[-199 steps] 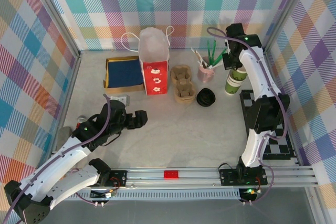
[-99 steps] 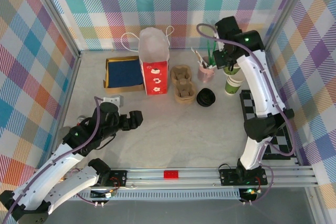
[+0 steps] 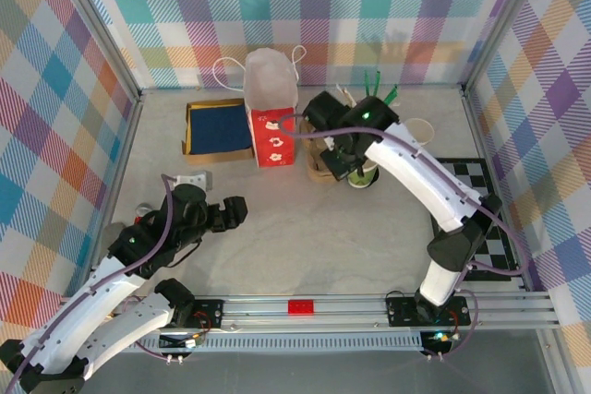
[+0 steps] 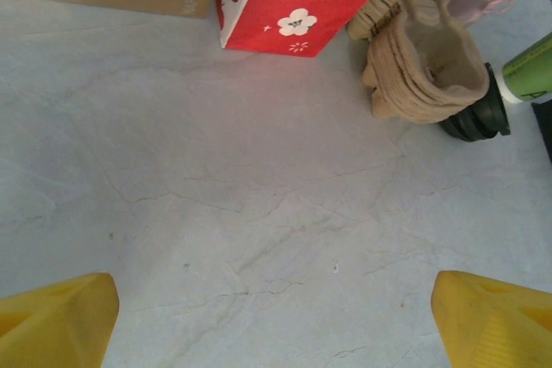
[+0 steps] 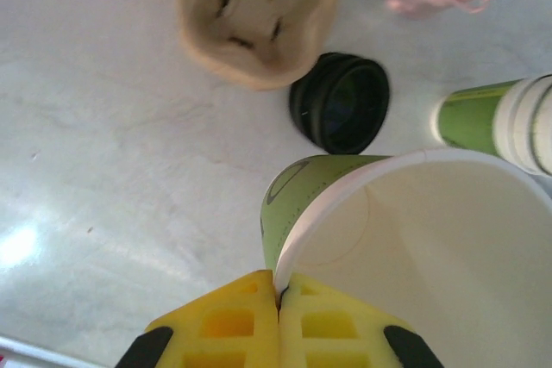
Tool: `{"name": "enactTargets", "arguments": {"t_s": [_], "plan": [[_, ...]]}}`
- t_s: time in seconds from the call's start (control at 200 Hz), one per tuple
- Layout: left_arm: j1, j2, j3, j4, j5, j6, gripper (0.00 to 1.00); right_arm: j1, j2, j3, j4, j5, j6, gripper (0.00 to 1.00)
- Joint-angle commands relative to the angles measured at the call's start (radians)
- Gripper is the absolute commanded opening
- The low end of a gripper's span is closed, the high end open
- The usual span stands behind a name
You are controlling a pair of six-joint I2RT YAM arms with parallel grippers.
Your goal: Pack the takeout coffee
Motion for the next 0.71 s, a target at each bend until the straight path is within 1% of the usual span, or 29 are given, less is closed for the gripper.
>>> {"name": "enactTargets", "arguments": {"t_s": [0.0, 0.115, 0.245, 0.375, 0.53, 0.7], "plan": [[-0.011, -0.015, -0.048, -0.007, -0.034, -0.066, 0.94, 0.064, -0.039, -0.066, 0.039, -0.003, 0.115, 0.00], [-0.011, -0.018, -0.111, 0.033, -0.016, -0.135, 0.94, 0.110, -0.053, -0.157, 0.099, -0.025, 0.179, 0.03], [-0.011, -0.093, -0.193, 0.114, 0.017, -0.198, 0.95, 0.156, -0.063, -0.267, 0.193, -0.067, 0.237, 0.01], [-0.009, -0.146, -0.214, 0.109, -0.003, -0.233, 0.97, 0.197, -0.038, -0.356, 0.296, -0.101, 0.281, 0.00], [-0.008, -0.142, -0.201, 0.073, 0.009, -0.242, 0.97, 0.214, 0.001, -0.391, 0.385, -0.095, 0.321, 0.00], [-0.008, -0.170, -0.208, 0.055, 0.003, -0.253, 0.97, 0.218, 0.058, -0.377, 0.422, -0.085, 0.336, 0.00]]}}
